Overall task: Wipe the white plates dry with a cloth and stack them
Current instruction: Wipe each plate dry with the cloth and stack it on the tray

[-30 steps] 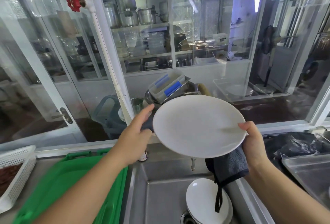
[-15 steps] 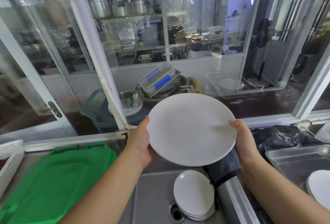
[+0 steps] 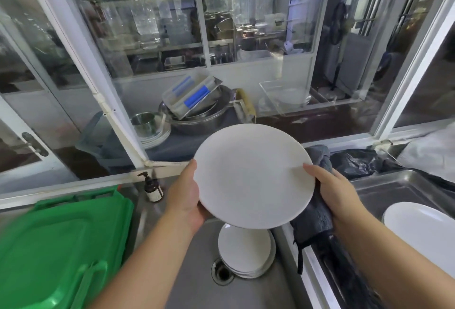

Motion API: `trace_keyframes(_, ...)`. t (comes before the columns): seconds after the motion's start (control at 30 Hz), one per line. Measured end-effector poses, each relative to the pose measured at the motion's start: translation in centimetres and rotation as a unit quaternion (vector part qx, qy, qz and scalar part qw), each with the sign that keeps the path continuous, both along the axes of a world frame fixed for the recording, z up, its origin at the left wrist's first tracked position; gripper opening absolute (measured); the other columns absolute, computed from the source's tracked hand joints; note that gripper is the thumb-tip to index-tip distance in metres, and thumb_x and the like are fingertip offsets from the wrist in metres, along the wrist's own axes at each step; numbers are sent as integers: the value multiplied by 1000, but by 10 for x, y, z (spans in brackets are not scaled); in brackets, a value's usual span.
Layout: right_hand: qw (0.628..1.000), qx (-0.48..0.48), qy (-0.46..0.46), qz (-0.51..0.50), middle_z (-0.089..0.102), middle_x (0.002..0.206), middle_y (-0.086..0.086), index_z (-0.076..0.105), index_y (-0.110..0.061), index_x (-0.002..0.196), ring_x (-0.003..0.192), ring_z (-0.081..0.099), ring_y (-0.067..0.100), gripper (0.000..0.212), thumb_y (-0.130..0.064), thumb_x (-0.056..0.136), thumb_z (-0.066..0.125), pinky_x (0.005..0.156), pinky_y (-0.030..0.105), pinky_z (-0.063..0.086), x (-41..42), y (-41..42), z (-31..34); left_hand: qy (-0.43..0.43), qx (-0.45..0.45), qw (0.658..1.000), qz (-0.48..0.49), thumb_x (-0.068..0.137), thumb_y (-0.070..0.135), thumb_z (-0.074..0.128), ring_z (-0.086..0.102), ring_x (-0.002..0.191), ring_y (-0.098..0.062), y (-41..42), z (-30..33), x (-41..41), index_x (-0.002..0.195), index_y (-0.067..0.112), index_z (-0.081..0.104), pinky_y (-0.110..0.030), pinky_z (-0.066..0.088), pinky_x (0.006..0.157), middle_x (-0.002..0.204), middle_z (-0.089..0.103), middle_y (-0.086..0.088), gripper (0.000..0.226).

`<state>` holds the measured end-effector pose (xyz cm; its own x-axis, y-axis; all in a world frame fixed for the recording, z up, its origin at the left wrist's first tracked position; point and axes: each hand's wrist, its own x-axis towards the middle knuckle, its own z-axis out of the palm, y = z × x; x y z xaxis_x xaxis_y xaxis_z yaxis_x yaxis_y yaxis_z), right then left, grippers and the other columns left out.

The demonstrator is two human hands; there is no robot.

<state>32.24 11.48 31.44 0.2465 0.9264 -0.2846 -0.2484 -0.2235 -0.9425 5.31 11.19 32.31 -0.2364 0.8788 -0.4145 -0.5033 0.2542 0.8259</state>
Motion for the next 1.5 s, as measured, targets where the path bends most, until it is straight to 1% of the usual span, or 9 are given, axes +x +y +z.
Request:
trace_keyframes(0.27, 994, -54, -4, -93, 80, 80, 10, 77, -12, 95, 64, 77, 26, 12, -23, 91, 73, 45, 28, 56, 42, -33, -21, 1, 20, 987, -158, 104, 35, 54, 80, 99, -25, 15, -16, 43, 110, 28, 84, -42, 63, 75, 119, 80, -4, 31)
trace_keyframes(0.43, 983, -73, -12, -169, 80, 81, 14, 74, -8, 100, 63, 77, 30, 17, -22, 90, 74, 42, 30, 55, 79, -62, -40, -34, -43, 983, -173, 106, 28, 54, 75, 110, -39, 21, -36, 88, 111, 16, 83, -57, 57, 101, 116, 80, -12, 31)
trace_keyframes(0.57, 971, -89, -19, -222, 79, 77, 14, 74, -8, 97, 59, 75, 29, 18, -22, 87, 76, 48, 32, 57, 118, -84, -65, -21, -83, 977, -193, 100, 16, 56, 76, 83, -32, 22, -57, 128, 91, 13, 79, -42, 63, 71, 95, 81, -12, 24)
trace_keyframes(0.73, 958, -104, 3, -267, 78, 76, 16, 76, -12, 89, 60, 75, 34, 18, -24, 77, 81, 48, 36, 58, 165, -110, -95, -33, -104, 968, -226, 101, 23, 58, 77, 102, -38, 16, -64, 180, 105, 14, 82, -58, 61, 92, 109, 82, -14, 26)
trace_keyframes(0.87, 958, -107, 17, -267, 80, 92, 18, 75, -12, 107, 80, 78, 40, 50, -32, 61, 84, 73, 54, 65, 212, -125, -111, -27, -123, 957, -261, 101, 23, 58, 78, 92, -36, 20, -81, 231, 106, 16, 81, -48, 65, 73, 111, 81, -14, 25)
trace_keyframes(0.97, 953, -123, -6, -275, 80, 91, 17, 74, -11, 106, 78, 78, 39, 43, -29, 68, 84, 64, 43, 63, 257, -134, -122, -26, -134, 951, -276, 103, 23, 57, 79, 84, -35, 22, -92, 279, 113, 14, 80, -48, 64, 68, 110, 81, -15, 27)
trace_keyframes(1.23, 948, -186, -44, -253, 80, 81, 14, 74, -7, 99, 70, 78, 34, 20, -16, 83, 82, 55, 35, 61, 390, -142, -147, 10, -156, 947, -282, 107, 23, 60, 65, 127, -45, 24, -119, 414, 142, 16, 66, -66, 50, 107, 138, 69, -19, 37)
trace_keyframes(1.4, 936, -229, -83, -256, 79, 84, 14, 76, -11, 88, 76, 77, 33, 18, -19, 74, 84, 71, 47, 65, 452, -131, -174, 57, -162, 948, -268, 103, 14, 64, 78, 94, -35, 34, -146, 478, 123, 11, 75, -47, 65, 69, 111, 81, -14, 23)
trace_keyframes(1.5, 925, -248, -114, -265, 75, 79, 6, 72, -18, 84, 71, 72, 24, 19, -26, 74, 85, 53, 32, 58, 474, -120, -192, 101, -166, 940, -280, 97, 9, 68, 80, 73, -28, 44, -167, 501, 103, 10, 75, -39, 64, 58, 92, 83, -8, 9)
